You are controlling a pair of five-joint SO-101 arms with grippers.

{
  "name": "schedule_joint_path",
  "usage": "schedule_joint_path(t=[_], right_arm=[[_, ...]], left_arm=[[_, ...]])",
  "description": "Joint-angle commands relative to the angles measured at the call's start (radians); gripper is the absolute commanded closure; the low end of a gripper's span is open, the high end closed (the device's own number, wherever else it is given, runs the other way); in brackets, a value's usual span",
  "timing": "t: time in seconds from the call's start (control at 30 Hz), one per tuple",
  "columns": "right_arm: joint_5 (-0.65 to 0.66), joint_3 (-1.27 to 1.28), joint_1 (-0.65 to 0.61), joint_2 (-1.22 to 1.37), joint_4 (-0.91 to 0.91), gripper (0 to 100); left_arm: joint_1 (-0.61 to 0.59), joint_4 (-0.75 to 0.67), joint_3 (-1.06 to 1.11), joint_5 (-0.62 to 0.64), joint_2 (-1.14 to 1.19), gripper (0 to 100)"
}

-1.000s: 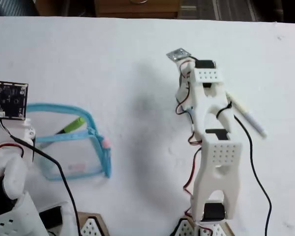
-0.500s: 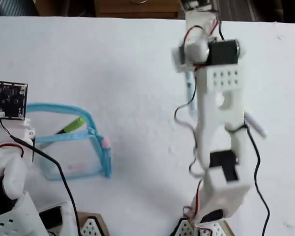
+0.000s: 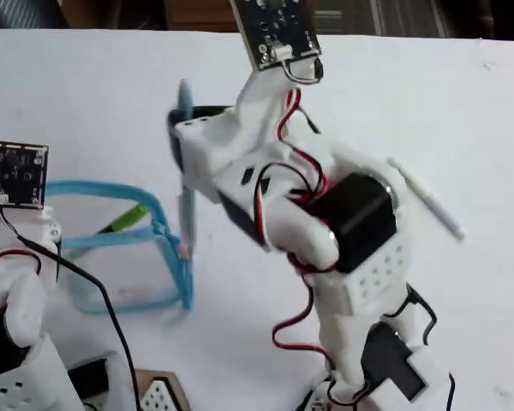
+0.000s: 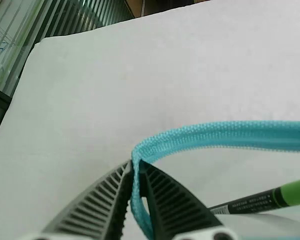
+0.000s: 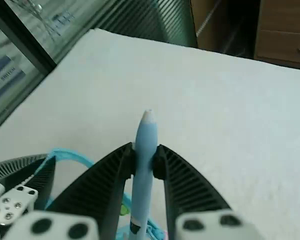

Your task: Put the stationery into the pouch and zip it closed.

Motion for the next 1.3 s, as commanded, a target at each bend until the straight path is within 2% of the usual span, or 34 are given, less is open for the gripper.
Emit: schedule_joint_path(t=[0.0, 0.27, 0.47, 0.57, 0.73, 0.93, 1.27], right_arm=[[-0.023, -0.029, -0.008, -0.031, -0.119, 98.1], [-0.023, 0.057, -0.001, 0.002, -0.463, 98.1], [-0.098, 0.272, -0.042, 0.004, -0.519, 98.1], [-0.1, 0.365, -0.096, -0.035, -0.561, 98.1], [-0.1, 0.545, -0.101, -0.117, -0.633, 98.1], [-0.015, 0.624, -0.061, -0.265, -0.791, 98.2], [0.015, 0.74, -0.079, -0.323, -0.828, 98.2]], left_arm=[[-0.016, 0.025, 0.201, 0.003, 0.039, 98], [-0.016, 0.025, 0.201, 0.003, 0.041, 98], [-0.016, 0.028, 0.201, 0.005, 0.041, 98], [-0.019, 0.029, 0.199, 0.005, 0.041, 98], [-0.019, 0.031, 0.201, 0.005, 0.041, 98], [-0.019, 0.031, 0.201, 0.005, 0.039, 98], [-0.016, 0.029, 0.201, 0.005, 0.042, 98]])
